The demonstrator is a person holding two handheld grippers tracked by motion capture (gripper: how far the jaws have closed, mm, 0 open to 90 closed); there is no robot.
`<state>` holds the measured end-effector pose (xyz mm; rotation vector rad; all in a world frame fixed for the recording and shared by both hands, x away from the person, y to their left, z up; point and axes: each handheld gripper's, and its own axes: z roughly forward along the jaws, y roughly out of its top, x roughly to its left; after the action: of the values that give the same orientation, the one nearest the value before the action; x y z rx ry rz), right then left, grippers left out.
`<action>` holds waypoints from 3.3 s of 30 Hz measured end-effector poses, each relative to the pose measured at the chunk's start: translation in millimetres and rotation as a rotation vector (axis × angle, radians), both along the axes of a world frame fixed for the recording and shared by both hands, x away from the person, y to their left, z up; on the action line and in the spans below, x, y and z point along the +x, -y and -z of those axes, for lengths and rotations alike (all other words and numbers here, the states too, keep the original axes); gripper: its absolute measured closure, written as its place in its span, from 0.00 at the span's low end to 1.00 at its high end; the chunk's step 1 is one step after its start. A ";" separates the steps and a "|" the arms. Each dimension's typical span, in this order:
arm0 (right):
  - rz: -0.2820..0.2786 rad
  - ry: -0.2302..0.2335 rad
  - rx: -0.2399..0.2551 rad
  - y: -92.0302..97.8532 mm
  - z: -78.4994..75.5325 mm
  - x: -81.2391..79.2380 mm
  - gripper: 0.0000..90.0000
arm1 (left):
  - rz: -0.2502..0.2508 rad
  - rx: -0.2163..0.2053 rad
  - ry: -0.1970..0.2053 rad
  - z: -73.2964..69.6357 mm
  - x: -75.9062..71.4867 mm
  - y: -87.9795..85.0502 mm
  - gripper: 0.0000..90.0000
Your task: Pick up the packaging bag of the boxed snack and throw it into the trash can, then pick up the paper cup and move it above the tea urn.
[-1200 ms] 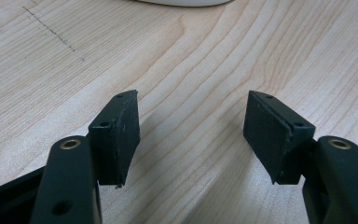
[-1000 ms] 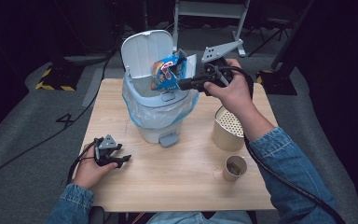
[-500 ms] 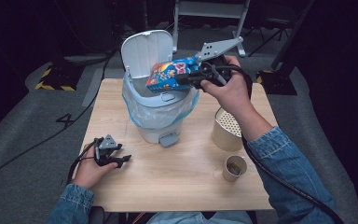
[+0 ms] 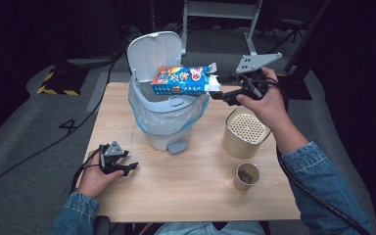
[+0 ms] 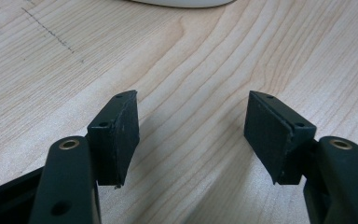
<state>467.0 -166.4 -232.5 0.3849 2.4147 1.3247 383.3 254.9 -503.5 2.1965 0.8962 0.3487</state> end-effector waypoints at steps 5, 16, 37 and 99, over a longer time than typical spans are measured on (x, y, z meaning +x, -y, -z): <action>0.026 0.018 -0.069 -1.2 24.6 9.5 0.37 | 0.000 0.000 -0.001 0.0 0.2 0.3 0.40; 0.040 0.171 -0.152 -17.1 32.7 17.5 0.75 | 0.004 0.002 0.000 -0.2 0.5 0.0 0.39; 0.020 0.289 -0.150 -36.9 -12.0 -17.6 0.95 | 0.005 0.006 0.002 -0.2 0.4 0.2 0.39; 0.167 -0.226 0.050 171.7 151.5 -114.5 0.24 | -0.004 0.001 -0.003 0.0 2.7 3.8 0.39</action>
<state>352.5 -338.1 -384.0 0.7701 2.4670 1.3316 385.9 251.0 -503.5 2.1968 0.9023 0.3478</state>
